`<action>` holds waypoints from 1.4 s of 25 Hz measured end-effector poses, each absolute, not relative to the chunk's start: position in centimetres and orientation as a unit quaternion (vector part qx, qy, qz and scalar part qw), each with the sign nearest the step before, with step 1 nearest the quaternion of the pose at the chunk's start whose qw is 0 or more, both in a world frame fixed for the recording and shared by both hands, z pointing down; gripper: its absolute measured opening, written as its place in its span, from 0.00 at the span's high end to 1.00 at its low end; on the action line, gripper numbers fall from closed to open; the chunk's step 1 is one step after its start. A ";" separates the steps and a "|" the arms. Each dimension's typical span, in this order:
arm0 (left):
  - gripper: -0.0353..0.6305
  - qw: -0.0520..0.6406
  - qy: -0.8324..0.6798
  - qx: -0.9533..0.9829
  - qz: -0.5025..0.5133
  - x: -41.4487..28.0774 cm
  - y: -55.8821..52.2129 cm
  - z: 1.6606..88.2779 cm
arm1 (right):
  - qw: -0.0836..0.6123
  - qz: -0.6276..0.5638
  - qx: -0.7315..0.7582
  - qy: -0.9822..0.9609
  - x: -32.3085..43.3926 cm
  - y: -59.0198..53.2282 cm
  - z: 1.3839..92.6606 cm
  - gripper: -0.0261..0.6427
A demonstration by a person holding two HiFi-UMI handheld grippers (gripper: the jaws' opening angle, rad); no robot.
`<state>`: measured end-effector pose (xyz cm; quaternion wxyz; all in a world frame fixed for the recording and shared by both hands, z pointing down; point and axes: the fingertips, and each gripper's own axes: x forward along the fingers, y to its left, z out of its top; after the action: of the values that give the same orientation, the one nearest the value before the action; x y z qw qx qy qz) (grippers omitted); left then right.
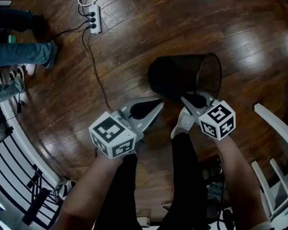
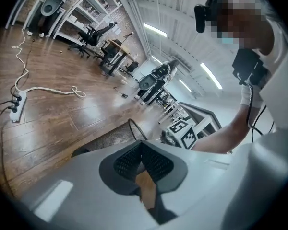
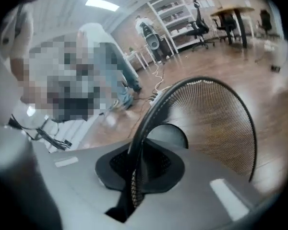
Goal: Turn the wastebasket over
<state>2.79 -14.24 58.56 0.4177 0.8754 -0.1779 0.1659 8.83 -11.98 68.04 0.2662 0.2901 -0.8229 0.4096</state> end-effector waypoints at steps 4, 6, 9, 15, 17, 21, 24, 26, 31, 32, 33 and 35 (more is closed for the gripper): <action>0.95 0.414 -0.198 0.868 0.189 2.5 -14.6 60.8 | 0.216 0.444 0.250 -0.833 9.1 -11.8 67.8 0.94; 0.95 0.416 -0.217 0.859 0.204 1.8 -14.8 62.5 | 0.190 0.457 0.222 -0.840 8.9 -11.1 68.4 0.94; 0.94 0.427 -0.256 0.839 0.219 1.0 -15.1 65.3 | 0.147 0.491 0.195 -0.836 9.8 -10.2 69.8 0.94; 0.94 0.440 -0.271 0.821 0.242 1.5 -13.5 69.0 | 0.075 0.549 0.174 -0.814 12.3 -8.1 71.8 0.94; 0.94 0.443 -0.269 0.819 0.245 1.9 -13.1 69.8 | 0.056 0.566 0.168 -0.805 13.4 -7.7 72.7 0.94; 0.94 0.447 -0.259 0.819 0.248 2.8 -12.5 70.9 | 0.018 0.595 0.163 -0.787 15.3 -7.7 74.4 0.94; 0.94 0.446 -0.252 0.821 0.252 3.3 -12.2 71.5 | -0.007 0.611 0.158 -0.776 16.5 -8.1 75.5 0.94; 0.94 0.442 -0.254 0.822 0.255 3.5 -12.3 72.0 | -0.020 0.616 0.151 -0.773 17.3 -8.5 75.9 0.94; 0.94 0.443 -0.280 0.811 0.261 1.7 -13.2 74.2 | -0.044 0.618 0.140 -0.772 18.4 -9.3 76.6 0.94; 0.94 0.449 -0.285 0.807 0.259 1.3 -13.2 74.5 | -0.050 0.619 0.139 -0.771 18.5 -9.3 76.7 0.94; 0.93 0.456 -0.289 0.802 0.255 0.9 -13.2 74.9 | -0.054 0.620 0.137 -0.770 18.5 -9.2 76.7 0.94; 0.87 0.472 -0.295 0.795 0.241 0.4 -13.2 75.4 | -0.058 0.620 0.134 -0.771 18.6 -9.1 76.7 0.94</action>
<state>0.36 -13.17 75.41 0.4723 0.7951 -0.2948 0.2406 18.58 -9.14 76.69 -0.0583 0.1337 -0.7710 0.6199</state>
